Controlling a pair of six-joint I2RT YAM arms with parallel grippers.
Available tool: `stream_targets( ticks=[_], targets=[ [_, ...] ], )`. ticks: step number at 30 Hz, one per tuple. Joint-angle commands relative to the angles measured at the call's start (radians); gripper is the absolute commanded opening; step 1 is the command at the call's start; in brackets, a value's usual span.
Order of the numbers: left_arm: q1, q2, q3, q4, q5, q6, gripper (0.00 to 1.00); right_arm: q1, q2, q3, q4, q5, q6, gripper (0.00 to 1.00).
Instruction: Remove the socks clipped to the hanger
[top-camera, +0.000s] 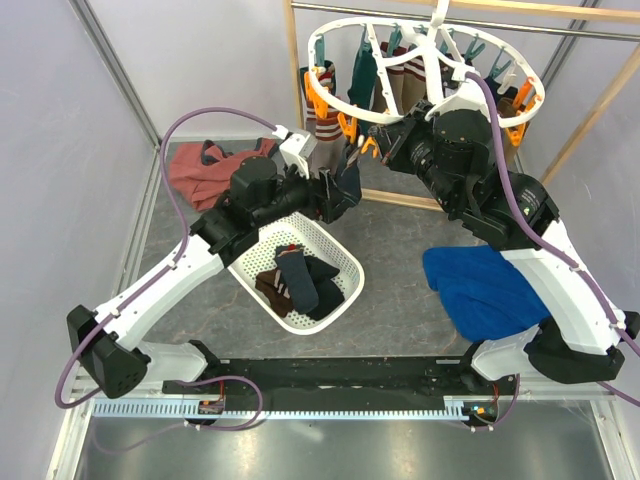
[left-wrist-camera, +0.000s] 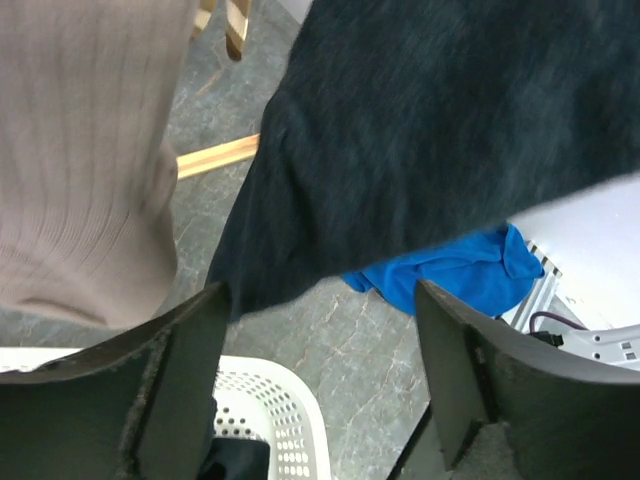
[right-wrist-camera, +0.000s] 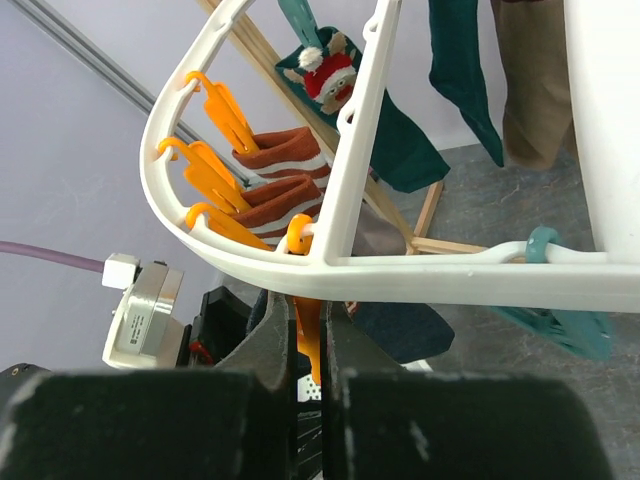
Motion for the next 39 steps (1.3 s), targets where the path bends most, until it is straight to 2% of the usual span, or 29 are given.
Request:
stream_targets(
  ticks=[1,2,5,6,8,9,10,12,13,17,22,28,39],
  targets=[
    [-0.014,0.019,0.084,0.069,0.004,0.048,0.73,0.002,-0.013,-0.006,0.024,-0.040,0.040,0.00],
    [-0.018,0.021,0.087,0.071,0.004,0.048,0.70,0.002,-0.016,-0.011,0.024,-0.043,0.046,0.00],
    [-0.031,0.030,0.093,0.073,0.003,0.048,0.46,0.002,-0.030,-0.026,0.024,-0.046,0.055,0.02],
    [-0.034,0.028,0.095,0.073,0.001,0.044,0.31,0.000,-0.033,-0.034,0.024,-0.048,0.055,0.02],
    [-0.043,0.024,0.098,0.074,0.001,0.024,0.15,0.000,-0.045,-0.040,0.016,-0.048,0.052,0.07],
    [-0.046,0.021,0.098,0.073,-0.007,0.014,0.02,0.002,-0.047,-0.038,0.008,-0.048,0.048,0.10],
    [-0.049,0.016,0.098,0.073,-0.008,-0.004,0.02,0.002,-0.048,-0.032,-0.005,-0.039,0.046,0.16],
    [-0.063,0.004,0.097,0.074,-0.014,-0.013,0.02,0.002,-0.051,-0.006,-0.053,-0.028,0.046,0.22],
    [-0.069,-0.001,0.094,0.071,-0.017,-0.016,0.02,0.004,-0.056,0.000,-0.067,-0.022,0.046,0.29],
    [-0.103,-0.024,0.090,0.054,-0.060,-0.019,0.02,0.002,-0.079,0.028,-0.116,-0.019,0.046,0.43],
    [-0.134,-0.053,0.084,0.011,-0.132,-0.018,0.02,0.002,-0.053,0.137,-0.170,-0.021,0.012,0.47],
    [-0.149,-0.064,0.092,-0.029,-0.175,-0.009,0.02,0.002,-0.063,0.138,-0.055,-0.066,-0.051,0.48],
    [-0.166,-0.061,0.120,-0.084,-0.212,0.016,0.02,0.020,0.007,0.180,-0.036,-0.088,-0.074,0.52]
  ],
)
